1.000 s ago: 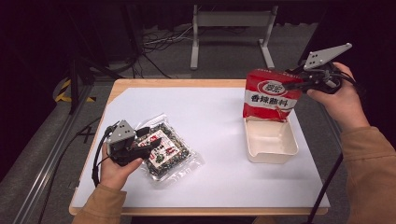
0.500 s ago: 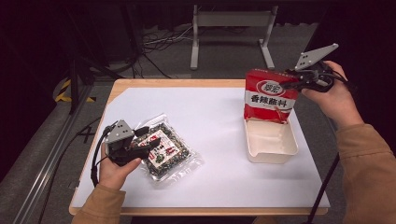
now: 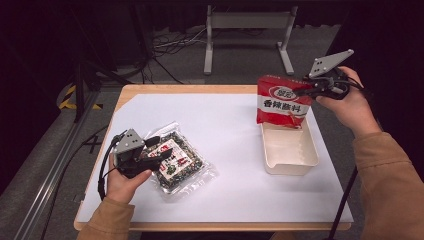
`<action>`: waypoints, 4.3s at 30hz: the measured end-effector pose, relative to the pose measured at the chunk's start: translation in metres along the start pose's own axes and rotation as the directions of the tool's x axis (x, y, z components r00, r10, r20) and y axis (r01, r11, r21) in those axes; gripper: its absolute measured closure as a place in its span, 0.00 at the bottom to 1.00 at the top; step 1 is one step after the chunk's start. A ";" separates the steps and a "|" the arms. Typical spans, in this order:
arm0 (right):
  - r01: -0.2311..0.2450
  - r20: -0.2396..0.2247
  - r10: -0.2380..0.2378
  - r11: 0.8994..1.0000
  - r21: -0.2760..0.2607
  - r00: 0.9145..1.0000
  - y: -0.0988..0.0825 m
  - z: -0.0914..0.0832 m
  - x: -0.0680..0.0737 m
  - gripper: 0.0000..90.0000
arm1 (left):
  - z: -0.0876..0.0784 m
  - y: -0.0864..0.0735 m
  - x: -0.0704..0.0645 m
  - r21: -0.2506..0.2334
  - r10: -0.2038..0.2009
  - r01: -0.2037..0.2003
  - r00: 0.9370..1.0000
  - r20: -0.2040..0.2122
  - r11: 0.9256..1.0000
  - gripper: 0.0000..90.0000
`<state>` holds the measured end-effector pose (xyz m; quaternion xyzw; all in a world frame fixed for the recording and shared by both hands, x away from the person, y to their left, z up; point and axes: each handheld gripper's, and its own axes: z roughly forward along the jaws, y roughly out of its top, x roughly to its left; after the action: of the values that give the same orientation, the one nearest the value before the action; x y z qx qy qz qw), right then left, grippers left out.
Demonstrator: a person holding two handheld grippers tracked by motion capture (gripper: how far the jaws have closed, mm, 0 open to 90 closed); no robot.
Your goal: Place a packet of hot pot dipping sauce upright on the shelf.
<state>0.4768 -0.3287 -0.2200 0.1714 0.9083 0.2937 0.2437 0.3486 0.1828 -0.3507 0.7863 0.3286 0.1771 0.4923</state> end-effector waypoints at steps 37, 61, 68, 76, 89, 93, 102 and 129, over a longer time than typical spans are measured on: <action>-0.046 -0.009 0.045 0.999 -0.019 0.999 -0.015 0.022 0.001 0.98 | 0.003 -0.002 0.001 0.013 0.007 -0.007 1.000 0.005 1.000 0.44; -0.276 -0.049 0.275 0.961 -0.015 0.960 -0.063 0.033 -0.008 0.78 | 0.004 -0.004 0.001 0.018 -0.007 0.007 1.000 0.011 1.000 0.44; -0.347 -0.061 0.345 0.938 -0.028 0.937 -0.079 0.033 -0.007 0.79 | 0.005 -0.004 0.000 0.017 -0.003 0.003 1.000 0.012 1.000 0.44; -0.397 -0.046 0.400 0.916 0.059 0.916 -0.087 0.040 -0.006 0.77 | 0.005 -0.004 0.001 0.021 0.000 -0.001 1.000 0.014 1.000 0.43; -0.396 -0.097 0.410 0.909 0.133 0.907 -0.099 0.054 0.004 0.82 | 0.007 -0.004 0.001 0.021 -0.001 0.001 1.000 0.014 1.000 0.43; -0.392 -0.099 0.408 0.908 0.145 0.908 -0.100 0.058 0.006 0.88 | 0.007 -0.005 0.001 0.027 -0.004 0.004 1.000 0.016 1.000 0.44; -0.312 -0.001 0.316 0.939 0.142 0.949 -0.085 0.060 0.006 0.90 | 0.008 -0.005 0.002 0.026 -0.006 0.006 1.000 0.018 1.000 0.43; -0.344 0.058 0.340 0.934 0.097 0.939 -0.104 0.073 0.012 0.71 | 0.009 -0.006 0.001 0.031 -0.003 0.002 1.000 0.020 1.000 0.43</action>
<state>0.4893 -0.3707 -0.3398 0.3454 0.8738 0.2796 0.1974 0.3522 0.1794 -0.3601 0.7952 0.3274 0.1636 0.4834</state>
